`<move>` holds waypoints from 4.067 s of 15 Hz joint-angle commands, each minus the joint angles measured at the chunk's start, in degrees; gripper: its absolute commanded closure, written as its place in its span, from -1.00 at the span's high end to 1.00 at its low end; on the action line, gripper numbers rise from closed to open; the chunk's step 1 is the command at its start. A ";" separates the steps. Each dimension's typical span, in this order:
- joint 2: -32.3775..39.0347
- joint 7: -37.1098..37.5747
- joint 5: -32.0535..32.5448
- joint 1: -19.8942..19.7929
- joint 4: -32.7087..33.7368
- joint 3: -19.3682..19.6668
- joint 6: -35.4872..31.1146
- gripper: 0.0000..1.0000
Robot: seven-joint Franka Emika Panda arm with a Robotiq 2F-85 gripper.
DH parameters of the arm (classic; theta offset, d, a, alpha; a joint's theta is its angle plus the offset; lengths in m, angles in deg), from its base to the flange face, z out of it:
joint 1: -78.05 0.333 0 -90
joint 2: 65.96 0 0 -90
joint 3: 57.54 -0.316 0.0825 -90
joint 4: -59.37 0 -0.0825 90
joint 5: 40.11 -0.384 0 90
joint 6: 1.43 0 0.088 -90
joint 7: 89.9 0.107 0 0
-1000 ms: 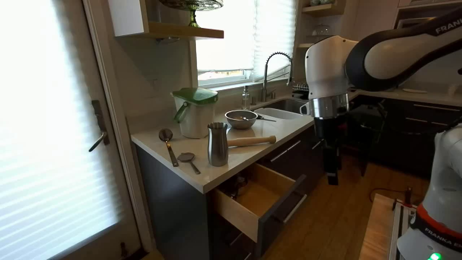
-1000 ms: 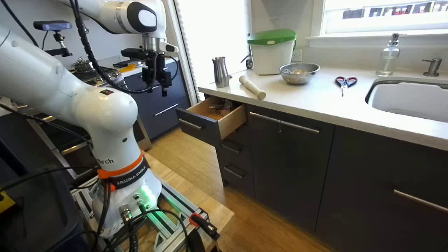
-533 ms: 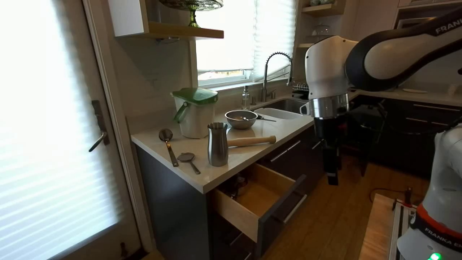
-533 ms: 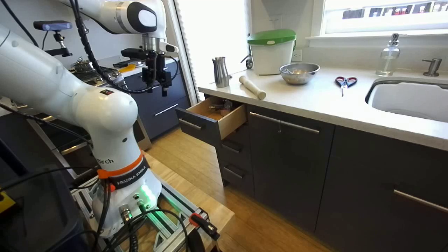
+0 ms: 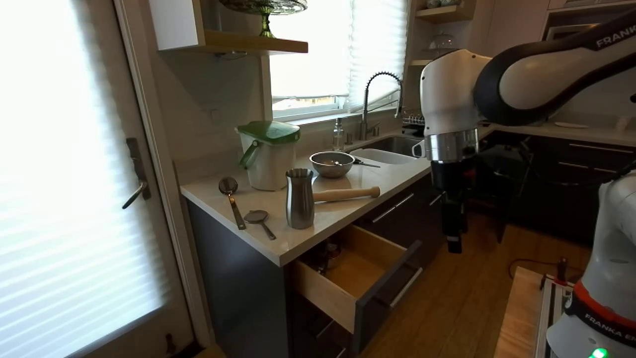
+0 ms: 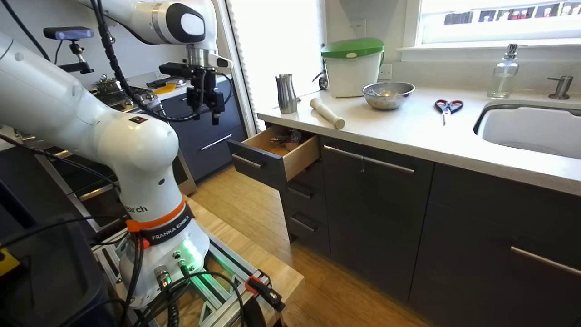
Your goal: Push the drawer closed
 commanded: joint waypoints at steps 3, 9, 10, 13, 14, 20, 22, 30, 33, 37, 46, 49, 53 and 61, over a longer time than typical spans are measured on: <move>1.94 -4.51 1.32 -3.70 -5.98 3.47 -12.79 1.00; 12.44 -7.58 4.72 -7.20 -5.31 6.41 -25.18 0.82; 13.92 -8.03 5.06 -7.59 -5.29 6.96 -26.26 0.48; 18.12 -9.75 5.82 -8.43 -5.22 8.50 -26.53 -0.03; 19.26 -10.12 6.00 -8.67 -5.20 8.82 -26.30 -0.16; 24.38 -9.46 8.21 -10.38 -4.98 9.51 -26.78 -0.99; 25.46 -9.17 9.04 -11.05 -4.92 9.64 -27.74 -1.00; 28.94 -8.39 9.19 -12.45 -4.75 10.52 -38.45 -1.00; 30.45 -8.11 9.36 -12.55 -4.72 10.50 -43.00 -1.00; 32.44 -6.73 10.29 -12.80 -4.72 10.41 -48.61 -1.00; 37.50 -3.10 6.04 -12.79 -3.41 10.58 -63.14 -1.00; 39.65 -5.05 -3.04 -12.51 -0.61 9.24 -63.70 -1.00; 41.87 -10.75 -18.66 -13.50 4.66 6.16 -60.84 -1.00; 50.55 -3.70 -23.95 -13.73 11.72 5.49 -66.74 -1.00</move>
